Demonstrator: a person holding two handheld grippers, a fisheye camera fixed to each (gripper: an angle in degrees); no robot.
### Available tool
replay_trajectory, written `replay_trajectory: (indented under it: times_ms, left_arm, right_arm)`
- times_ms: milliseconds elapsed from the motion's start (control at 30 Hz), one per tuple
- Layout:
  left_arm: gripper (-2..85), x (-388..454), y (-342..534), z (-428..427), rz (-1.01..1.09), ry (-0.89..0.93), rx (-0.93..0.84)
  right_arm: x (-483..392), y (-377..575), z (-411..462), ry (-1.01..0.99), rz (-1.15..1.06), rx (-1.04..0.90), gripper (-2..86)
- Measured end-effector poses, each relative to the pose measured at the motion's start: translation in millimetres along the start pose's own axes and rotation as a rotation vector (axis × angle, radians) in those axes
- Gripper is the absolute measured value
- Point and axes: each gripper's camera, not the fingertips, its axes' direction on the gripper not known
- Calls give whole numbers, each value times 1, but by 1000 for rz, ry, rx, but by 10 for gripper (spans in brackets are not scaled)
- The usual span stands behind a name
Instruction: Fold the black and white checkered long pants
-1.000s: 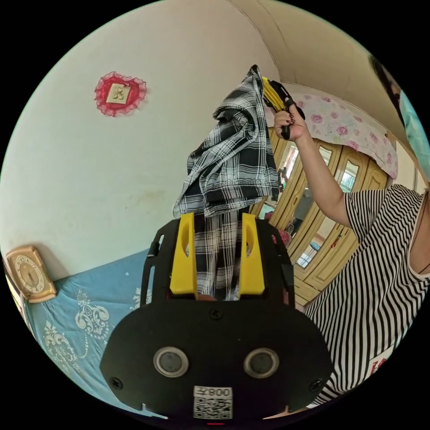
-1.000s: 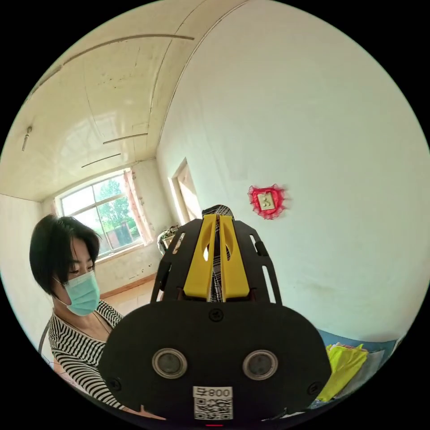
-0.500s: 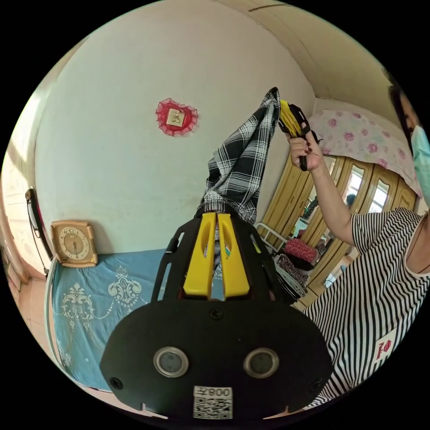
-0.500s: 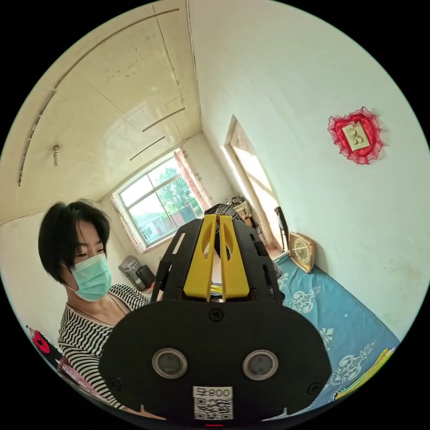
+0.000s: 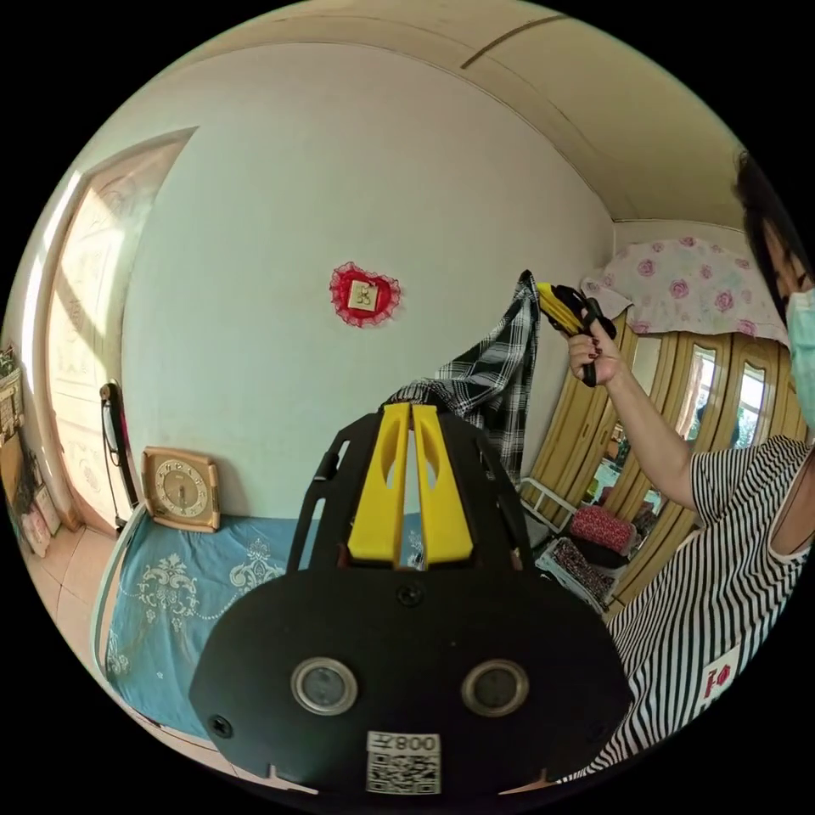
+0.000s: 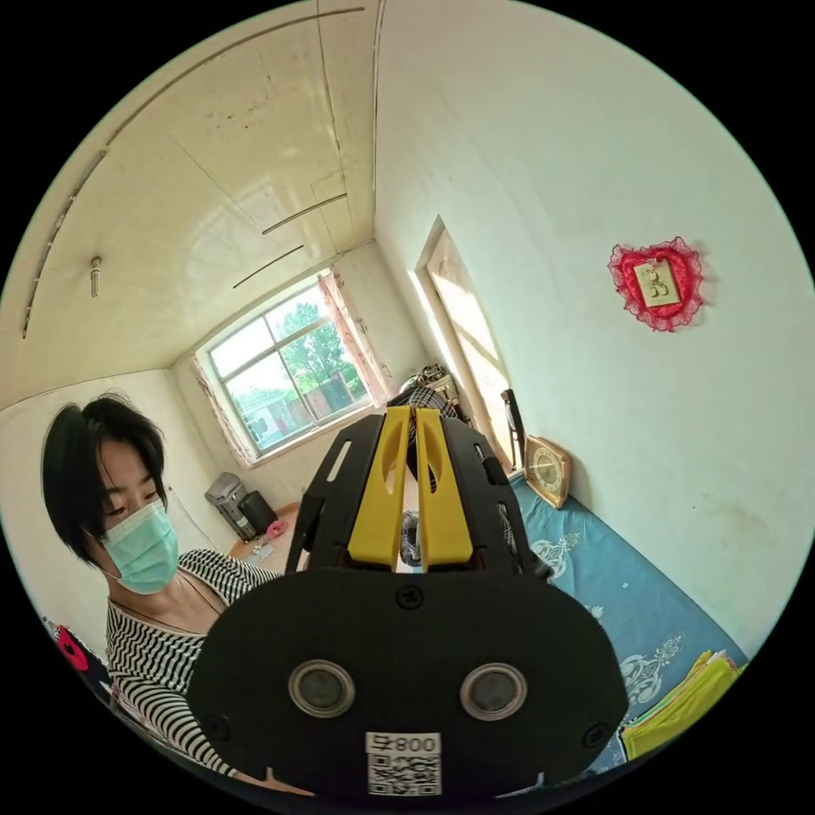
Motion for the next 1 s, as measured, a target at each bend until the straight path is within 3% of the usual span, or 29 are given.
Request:
replay_trajectory:
  times_ms: [167,333,400,500,600,800,1000]
  left_arm:
    - [70,-25,7,14,-63,57,-147]
    - [119,-6,82,80,-148,334,-427]
    - [127,8,101,100,-133,363,-494]
    - [113,18,110,129,-98,357,-575]
    - [43,13,103,143,-115,386,-577]
    - [14,-16,79,124,-139,148,-574]
    - [8,-42,22,64,-124,-81,-440]
  right_arm:
    - [1,-3,-5,-61,52,75,7]
    - [-26,-25,9,-76,13,93,7]
    - [-36,-33,14,-91,-6,99,7]
    - [-51,-44,19,-121,-40,104,7]
    - [-61,-52,24,-104,-63,94,8]
    - [-62,-56,22,-46,-59,82,9]
    - [-33,-22,-11,72,18,92,11]
